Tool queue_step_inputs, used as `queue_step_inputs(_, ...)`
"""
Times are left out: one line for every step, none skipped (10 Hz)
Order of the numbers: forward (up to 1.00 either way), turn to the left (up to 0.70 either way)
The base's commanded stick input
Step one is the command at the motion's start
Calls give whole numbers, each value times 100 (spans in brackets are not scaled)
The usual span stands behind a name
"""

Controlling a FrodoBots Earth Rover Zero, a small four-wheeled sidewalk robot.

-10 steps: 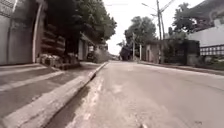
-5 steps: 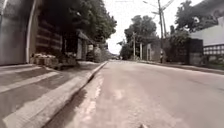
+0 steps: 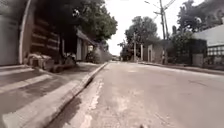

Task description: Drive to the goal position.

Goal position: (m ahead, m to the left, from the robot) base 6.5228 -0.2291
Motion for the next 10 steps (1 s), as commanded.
queue_step_inputs(70,0)
queue_step_inputs(70,0)
queue_step_inputs(70,0)
queue_step_inputs(70,0)
queue_step_inputs(70,0)
queue_step_inputs(70,0)
queue_step_inputs(70,0)
queue_step_inputs(70,-17)
queue_step_inputs(70,-31)
queue_step_inputs(70,-23)
